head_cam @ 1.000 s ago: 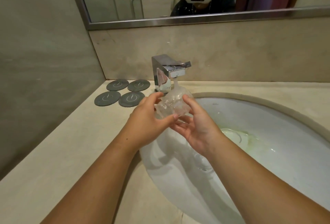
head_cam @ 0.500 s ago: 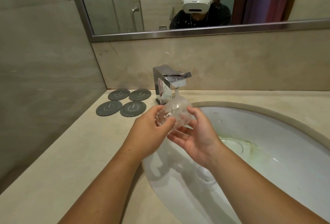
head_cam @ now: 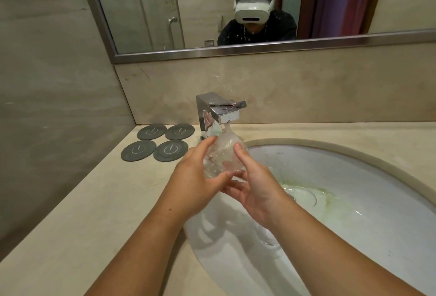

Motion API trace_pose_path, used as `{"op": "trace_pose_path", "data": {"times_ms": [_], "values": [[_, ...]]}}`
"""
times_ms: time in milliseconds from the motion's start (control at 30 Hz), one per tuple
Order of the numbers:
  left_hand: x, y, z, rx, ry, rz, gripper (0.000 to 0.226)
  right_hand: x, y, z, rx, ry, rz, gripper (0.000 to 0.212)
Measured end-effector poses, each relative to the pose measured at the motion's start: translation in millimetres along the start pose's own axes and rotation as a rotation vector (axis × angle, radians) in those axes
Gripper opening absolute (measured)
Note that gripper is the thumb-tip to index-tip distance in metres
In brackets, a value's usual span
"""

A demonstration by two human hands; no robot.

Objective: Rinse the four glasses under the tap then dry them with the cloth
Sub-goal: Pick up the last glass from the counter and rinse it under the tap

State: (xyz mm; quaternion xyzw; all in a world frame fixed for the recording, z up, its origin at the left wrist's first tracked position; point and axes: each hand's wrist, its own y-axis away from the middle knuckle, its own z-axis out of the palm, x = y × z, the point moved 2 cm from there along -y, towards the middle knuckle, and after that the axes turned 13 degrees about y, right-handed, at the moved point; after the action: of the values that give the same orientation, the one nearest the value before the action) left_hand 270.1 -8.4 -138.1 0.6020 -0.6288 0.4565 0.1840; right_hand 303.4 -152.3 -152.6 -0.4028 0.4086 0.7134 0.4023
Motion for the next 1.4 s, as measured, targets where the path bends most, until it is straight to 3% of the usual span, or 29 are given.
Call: {"op": "trace_pose_path", "data": {"times_ms": [333, 500, 700, 900, 1033, 1233, 1400], "values": [[2.5, -1.5, -0.9, 0.075, 0.153, -0.117, 0.052, 3.1, -2.8, 1.2, -0.022, -0.068, 0.077, 0.039], [-1.8, -2.9, 0.3, 0.028, 0.151, -0.125, 0.06, 1.7, -1.4, 3.6, -0.041, -0.13, 0.069, 0.034], [0.5, -1.6, 1.6, 0.004, 0.039, -0.036, 0.085, 2.5, -4.0, 0.9, -0.013, -0.07, 0.031, 0.042], [4.4, -1.7, -1.1, 0.049, 0.072, -0.056, 0.066, 3.6, -5.9, -0.1, 0.001, 0.04, 0.01, 0.055], [6.2, -2.3, -0.6, 0.061, 0.168, -0.1, 0.048, 0.7, -3.3, -1.2, -0.024, 0.056, -0.004, 0.047], [3.1, -0.8, 0.9, -0.014, 0.195, -0.115, 0.047, 1.7, -3.0, 0.3, -0.026, 0.07, -0.016, 0.046], [2.5, -0.7, 1.0, -0.033, 0.095, -0.031, 0.072, 2.5, -5.1, -3.4, 0.011, 0.076, -0.045, 0.046]]}}
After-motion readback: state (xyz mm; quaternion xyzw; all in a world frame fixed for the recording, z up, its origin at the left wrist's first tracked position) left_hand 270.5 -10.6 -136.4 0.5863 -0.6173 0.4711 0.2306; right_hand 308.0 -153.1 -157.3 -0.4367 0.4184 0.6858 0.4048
